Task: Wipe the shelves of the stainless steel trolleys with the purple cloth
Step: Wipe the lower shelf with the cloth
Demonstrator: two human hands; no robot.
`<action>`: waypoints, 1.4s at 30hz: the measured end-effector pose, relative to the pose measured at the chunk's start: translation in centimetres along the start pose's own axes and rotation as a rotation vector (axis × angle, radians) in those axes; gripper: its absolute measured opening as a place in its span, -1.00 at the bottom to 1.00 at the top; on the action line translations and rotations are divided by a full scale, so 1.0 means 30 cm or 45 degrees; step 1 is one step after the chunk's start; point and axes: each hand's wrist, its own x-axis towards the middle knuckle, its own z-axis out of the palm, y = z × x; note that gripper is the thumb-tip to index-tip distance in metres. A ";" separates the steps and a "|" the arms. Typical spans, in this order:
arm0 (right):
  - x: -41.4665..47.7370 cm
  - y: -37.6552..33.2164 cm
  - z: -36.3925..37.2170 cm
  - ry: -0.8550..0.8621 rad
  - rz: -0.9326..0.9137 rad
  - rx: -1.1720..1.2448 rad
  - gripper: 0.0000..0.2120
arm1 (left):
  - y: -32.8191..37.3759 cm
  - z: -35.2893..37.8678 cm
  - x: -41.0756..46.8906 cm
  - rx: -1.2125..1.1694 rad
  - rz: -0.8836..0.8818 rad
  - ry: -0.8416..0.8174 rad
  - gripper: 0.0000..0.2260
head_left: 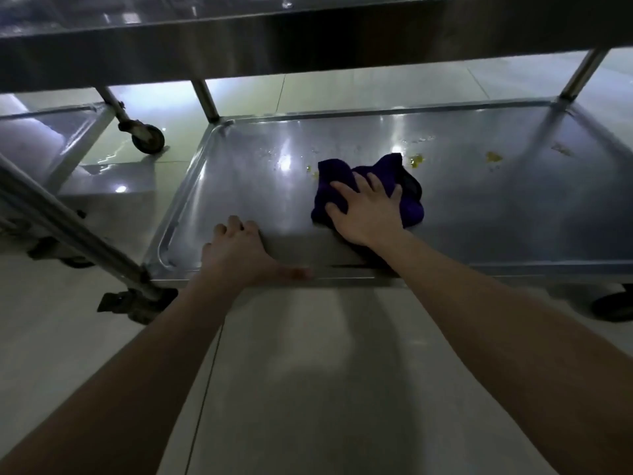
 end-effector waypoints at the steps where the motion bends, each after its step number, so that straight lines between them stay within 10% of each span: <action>1: 0.031 -0.057 0.004 -0.038 -0.036 -0.007 -0.36 | 0.004 -0.001 -0.002 -0.005 -0.002 -0.004 0.38; 10: -0.090 -0.168 -0.019 0.014 -0.456 0.116 -0.50 | -0.019 0.031 -0.049 -0.155 -0.035 0.120 0.42; 16: -0.313 0.009 -0.158 0.108 -0.306 0.332 -0.66 | -0.032 0.069 -0.094 -0.250 0.053 0.276 0.33; 24: -0.411 -0.049 -0.366 -0.234 -0.455 0.275 -0.66 | -0.083 0.024 -0.209 -0.361 0.077 0.242 -0.15; 30: -0.559 -0.190 -0.655 -0.642 -0.482 0.025 -0.55 | -0.150 -0.294 -0.490 -0.375 -0.033 -0.110 -0.33; 42: -0.913 -0.382 -1.635 -0.725 -0.517 0.290 -0.53 | -0.062 -1.376 -1.226 -0.641 -0.399 -0.241 -0.40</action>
